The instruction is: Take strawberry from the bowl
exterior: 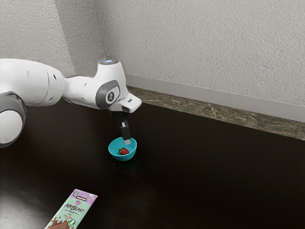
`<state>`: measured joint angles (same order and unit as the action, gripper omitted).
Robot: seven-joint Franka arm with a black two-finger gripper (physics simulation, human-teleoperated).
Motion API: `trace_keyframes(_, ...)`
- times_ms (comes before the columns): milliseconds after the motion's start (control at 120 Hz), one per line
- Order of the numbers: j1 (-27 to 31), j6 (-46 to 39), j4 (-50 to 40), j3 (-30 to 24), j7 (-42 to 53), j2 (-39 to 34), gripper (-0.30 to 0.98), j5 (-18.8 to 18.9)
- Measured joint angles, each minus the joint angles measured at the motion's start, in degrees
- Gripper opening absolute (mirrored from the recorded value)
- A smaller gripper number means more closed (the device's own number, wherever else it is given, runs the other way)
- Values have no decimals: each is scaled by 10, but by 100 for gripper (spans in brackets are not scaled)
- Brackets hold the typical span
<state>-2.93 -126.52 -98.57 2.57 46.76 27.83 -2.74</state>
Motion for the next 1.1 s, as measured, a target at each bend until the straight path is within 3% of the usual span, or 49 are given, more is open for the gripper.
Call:
trace_keyframes(600, -1, -85, -97, -4, 84, -35, 68, 6)
trace_keyframes(1100, -2, -114, -103, -5, 122, -26, 48, 4)
